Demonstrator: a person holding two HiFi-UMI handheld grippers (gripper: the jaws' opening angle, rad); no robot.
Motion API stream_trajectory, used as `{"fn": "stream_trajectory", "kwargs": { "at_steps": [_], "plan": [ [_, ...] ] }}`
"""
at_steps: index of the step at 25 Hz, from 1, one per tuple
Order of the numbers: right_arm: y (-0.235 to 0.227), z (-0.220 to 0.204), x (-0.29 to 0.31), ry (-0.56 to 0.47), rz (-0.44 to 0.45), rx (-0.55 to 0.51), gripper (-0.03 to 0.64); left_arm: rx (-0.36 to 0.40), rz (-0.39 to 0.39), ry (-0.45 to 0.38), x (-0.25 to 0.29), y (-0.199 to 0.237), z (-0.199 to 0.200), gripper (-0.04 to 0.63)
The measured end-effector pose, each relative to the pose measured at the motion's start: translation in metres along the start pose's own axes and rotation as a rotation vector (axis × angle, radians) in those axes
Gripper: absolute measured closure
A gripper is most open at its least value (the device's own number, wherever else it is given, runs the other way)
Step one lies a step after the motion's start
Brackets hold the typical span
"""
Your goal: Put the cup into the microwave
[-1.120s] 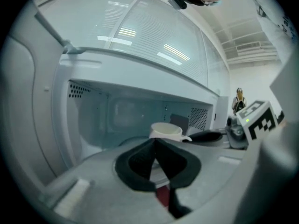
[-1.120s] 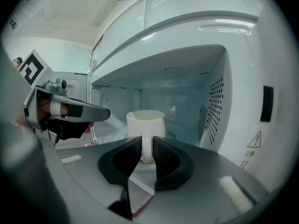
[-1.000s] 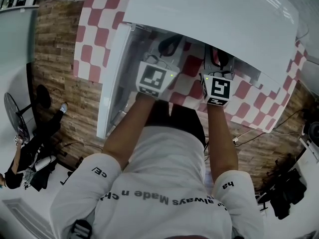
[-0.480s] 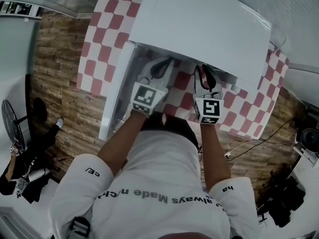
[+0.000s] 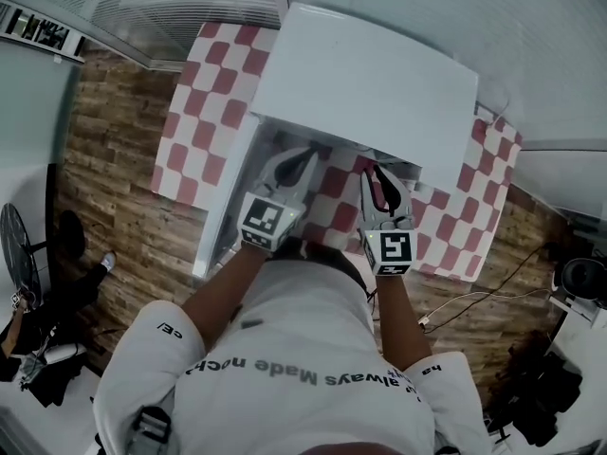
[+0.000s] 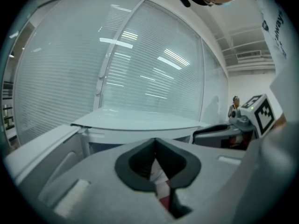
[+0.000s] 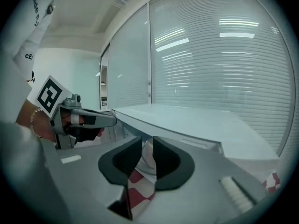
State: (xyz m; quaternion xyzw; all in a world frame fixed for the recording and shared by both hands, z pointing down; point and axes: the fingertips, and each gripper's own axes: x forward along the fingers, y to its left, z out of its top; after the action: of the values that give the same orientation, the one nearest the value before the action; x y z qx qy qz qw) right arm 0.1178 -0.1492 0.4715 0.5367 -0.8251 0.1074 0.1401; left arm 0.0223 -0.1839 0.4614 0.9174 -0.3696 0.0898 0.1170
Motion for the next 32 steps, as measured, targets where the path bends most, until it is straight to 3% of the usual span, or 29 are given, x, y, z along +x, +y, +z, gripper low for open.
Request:
{"fn": "stream_trajectory", "kwargs": {
  "at_steps": [6,11,20,32],
  "plan": [
    [0.004,0.049,-0.026,-0.062,0.03,0.024,0.555,0.01,-0.028,-0.026,-0.013,-0.017,0.036,0.592],
    [0.005,0.091,-0.047,-0.109,0.041,-0.022,0.558,0.007,-0.031,-0.048,-0.026,-0.022,0.065,0.591],
    [-0.001,0.151,-0.082,-0.171,0.015,-0.044,0.563,0.061,-0.043,-0.127,-0.05,-0.037,0.128,0.592],
    [-0.001,0.193,-0.113,-0.217,0.017,-0.065,0.563,0.067,-0.088,-0.192,-0.062,-0.058,0.176,0.591]
  ]
}}
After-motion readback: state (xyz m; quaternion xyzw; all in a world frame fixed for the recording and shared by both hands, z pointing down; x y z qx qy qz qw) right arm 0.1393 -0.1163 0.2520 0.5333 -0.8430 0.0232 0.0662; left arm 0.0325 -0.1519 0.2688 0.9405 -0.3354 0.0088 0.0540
